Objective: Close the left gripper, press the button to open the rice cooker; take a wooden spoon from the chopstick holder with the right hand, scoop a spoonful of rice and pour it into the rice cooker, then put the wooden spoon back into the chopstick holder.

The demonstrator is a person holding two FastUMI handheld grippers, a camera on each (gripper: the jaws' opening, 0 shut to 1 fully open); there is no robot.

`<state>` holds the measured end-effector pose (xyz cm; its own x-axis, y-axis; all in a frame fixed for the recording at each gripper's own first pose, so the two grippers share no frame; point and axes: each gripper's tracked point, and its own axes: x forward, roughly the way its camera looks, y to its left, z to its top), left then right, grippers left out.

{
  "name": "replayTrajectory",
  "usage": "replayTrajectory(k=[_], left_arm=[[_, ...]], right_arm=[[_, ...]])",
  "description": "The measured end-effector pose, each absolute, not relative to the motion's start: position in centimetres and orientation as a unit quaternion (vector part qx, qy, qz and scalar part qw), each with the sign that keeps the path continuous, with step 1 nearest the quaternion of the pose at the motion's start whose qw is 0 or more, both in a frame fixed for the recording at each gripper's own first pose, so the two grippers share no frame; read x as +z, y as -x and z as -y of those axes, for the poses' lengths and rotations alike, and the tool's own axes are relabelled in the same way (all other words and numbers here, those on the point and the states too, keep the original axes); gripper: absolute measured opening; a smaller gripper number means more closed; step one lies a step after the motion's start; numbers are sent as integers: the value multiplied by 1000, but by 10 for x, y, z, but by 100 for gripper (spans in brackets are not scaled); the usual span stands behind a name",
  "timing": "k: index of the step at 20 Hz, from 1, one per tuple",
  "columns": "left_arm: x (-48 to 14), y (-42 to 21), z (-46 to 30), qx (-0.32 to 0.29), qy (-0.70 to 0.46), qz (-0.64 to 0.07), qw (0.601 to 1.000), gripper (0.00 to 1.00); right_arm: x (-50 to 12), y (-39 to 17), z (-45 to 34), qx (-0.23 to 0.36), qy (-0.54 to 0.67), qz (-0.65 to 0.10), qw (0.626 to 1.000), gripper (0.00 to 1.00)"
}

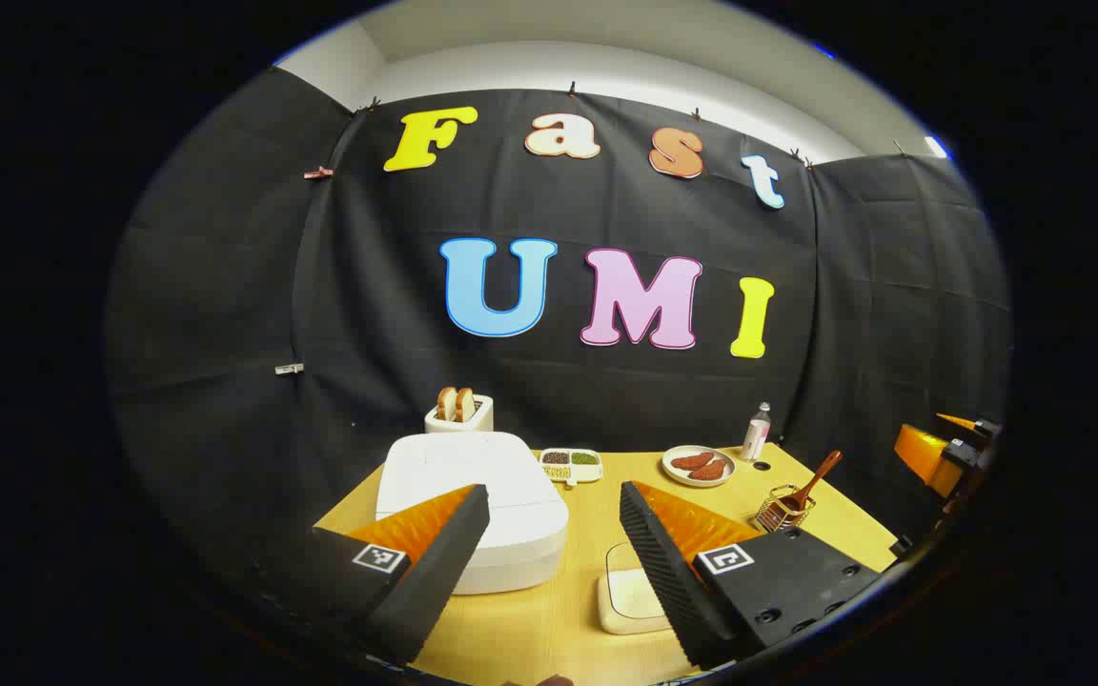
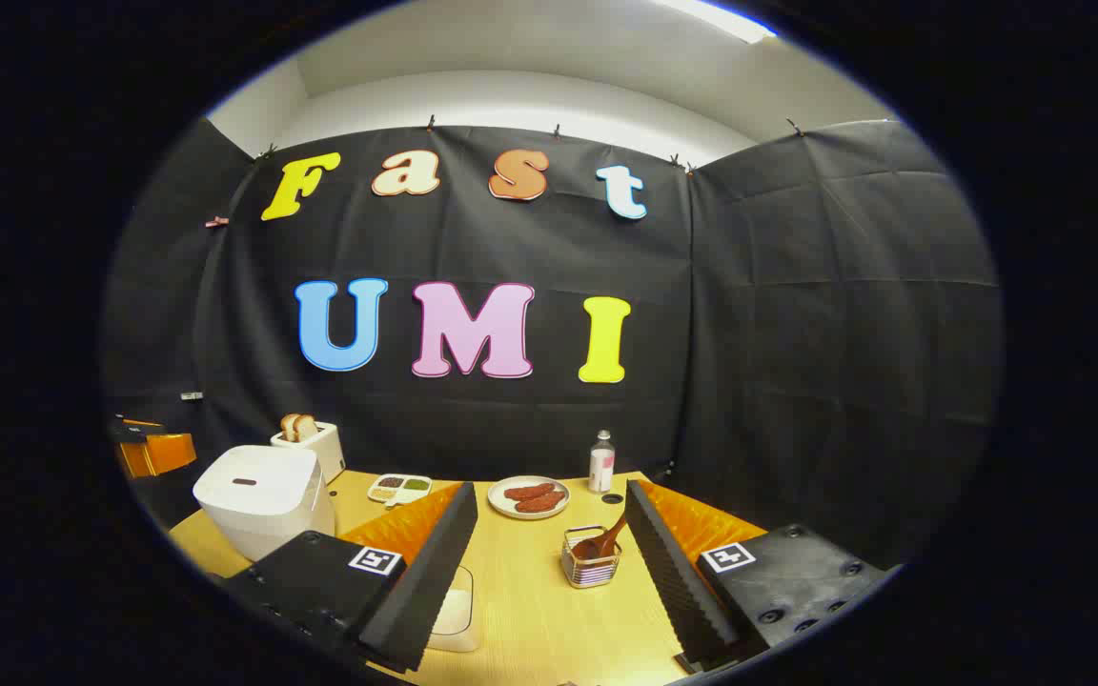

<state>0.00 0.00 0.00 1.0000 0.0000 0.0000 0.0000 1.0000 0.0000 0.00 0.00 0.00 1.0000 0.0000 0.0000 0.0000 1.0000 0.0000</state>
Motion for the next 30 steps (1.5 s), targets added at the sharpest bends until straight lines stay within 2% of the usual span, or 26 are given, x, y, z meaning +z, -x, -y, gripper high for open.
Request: replayTrajectory(k=[7, 19, 25, 27, 28, 29, 30], left_arm=[[-2, -18, 7, -7, 5, 3, 1000, 95], [-5, -36, 1, -2, -1, 7, 1000, 96], [6, -48, -30, 25, -9, 10, 1000, 95], [11, -53, -42, 32, -8, 11, 999, 90], [14, -57, -49, 38, -7, 10, 999, 83], [16, -62, -55, 41, -5, 7, 999, 68], [18, -64, -59, 43, 0, 6, 999, 59]], right_arm=[[-11, -21, -21, 39, 13, -11, 999, 98], [-26, -40, -25, 47, 2, -29, 998, 98], [-28, -44, -23, 45, -3, -30, 998, 98], [-29, -45, -24, 48, -3, -32, 998, 98], [-29, -45, -23, 49, -3, -32, 998, 98], [-29, -45, -23, 49, -4, -32, 998, 98], [-29, -45, -22, 49, -4, -32, 998, 98]])
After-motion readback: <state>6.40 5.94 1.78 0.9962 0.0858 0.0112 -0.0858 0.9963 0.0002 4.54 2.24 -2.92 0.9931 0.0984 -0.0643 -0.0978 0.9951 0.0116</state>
